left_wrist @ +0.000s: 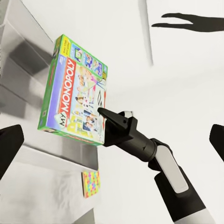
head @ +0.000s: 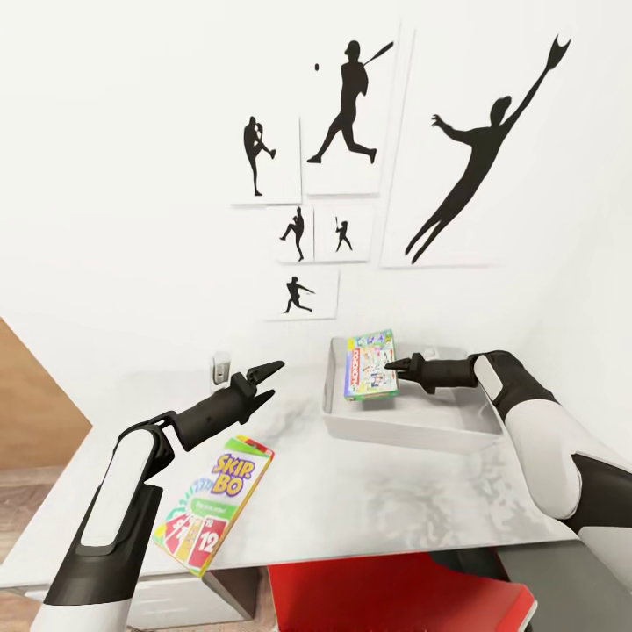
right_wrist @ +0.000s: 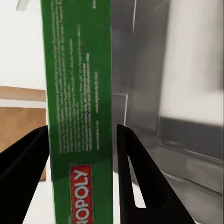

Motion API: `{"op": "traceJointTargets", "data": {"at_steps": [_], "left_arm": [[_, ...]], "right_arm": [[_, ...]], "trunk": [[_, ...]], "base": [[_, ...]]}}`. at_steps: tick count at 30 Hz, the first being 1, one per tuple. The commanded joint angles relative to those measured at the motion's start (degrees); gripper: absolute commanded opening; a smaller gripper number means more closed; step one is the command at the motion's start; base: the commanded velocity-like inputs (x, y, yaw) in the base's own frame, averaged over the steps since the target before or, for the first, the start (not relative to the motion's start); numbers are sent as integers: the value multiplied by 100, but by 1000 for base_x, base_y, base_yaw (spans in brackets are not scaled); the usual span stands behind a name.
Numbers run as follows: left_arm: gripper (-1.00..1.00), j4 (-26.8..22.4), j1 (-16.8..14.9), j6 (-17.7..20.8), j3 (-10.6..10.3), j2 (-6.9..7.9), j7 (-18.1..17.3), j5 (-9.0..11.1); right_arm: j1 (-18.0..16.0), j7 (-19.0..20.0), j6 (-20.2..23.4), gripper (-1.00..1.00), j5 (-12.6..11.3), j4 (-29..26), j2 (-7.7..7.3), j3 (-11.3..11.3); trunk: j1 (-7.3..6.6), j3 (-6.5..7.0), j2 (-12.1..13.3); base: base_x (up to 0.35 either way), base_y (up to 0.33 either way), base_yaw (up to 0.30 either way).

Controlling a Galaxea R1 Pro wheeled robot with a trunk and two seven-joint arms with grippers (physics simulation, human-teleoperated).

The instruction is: Put all the toys in the child's room - the three board games (two on the bed and one on the table), the two jigsaw puzzles on the table, and the tennis ball on the table - inside the toy box on the table in the child's room.

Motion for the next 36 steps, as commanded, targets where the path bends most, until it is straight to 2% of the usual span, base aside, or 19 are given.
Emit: {"op": "traceJointTargets", "data": {"at_steps": [1, 36], "left_arm": [[100, -5, -5, 17, 1, -3, 57, 64], [100, -5, -15, 17, -86, -39, 67, 73]], "right_arm": [[-7, -16, 40, -100, -41, 1, 0, -23], [-106, -8, 6, -100, -43, 1, 60, -31]], "trunk": [[3, -21, -12], [3, -348, -12]], "base": [[0, 0, 0], [0, 0, 0]]}}
